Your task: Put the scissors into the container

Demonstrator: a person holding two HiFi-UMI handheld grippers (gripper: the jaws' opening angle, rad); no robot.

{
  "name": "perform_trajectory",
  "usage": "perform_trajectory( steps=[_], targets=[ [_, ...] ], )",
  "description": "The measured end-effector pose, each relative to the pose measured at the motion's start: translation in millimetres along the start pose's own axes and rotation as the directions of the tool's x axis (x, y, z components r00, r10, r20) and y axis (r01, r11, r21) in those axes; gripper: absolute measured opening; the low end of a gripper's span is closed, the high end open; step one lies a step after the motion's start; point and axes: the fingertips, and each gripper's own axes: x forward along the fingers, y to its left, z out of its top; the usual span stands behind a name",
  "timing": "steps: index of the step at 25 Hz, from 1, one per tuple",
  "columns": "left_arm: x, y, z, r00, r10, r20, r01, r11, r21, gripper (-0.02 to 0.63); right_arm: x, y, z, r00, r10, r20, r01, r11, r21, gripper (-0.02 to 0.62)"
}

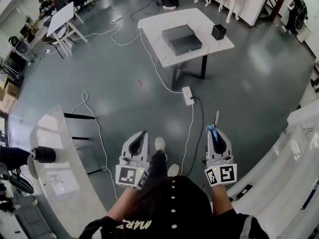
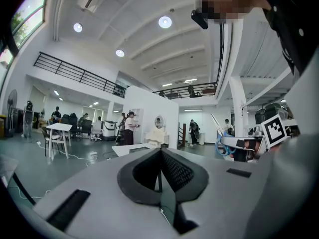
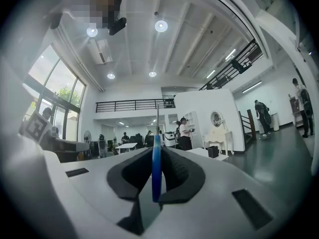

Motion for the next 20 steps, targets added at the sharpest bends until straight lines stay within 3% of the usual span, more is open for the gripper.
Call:
perform_trajectory(
  steps=[11,20],
  targets=[
    [62,12,24,0.997,-0.056,0.052,0.055,0.998,0.011,0.025,42,-30,32,0.998,-0.037,0.050,0.039,0.998,-0.039,0.060],
    [101,36,35,0.995,-0.083,0.062,0.083,0.996,0.015,0.026,80,-35,32,0.998,-0.051,0.038,0.053,0.998,-0.042,0.060]
  ],
)
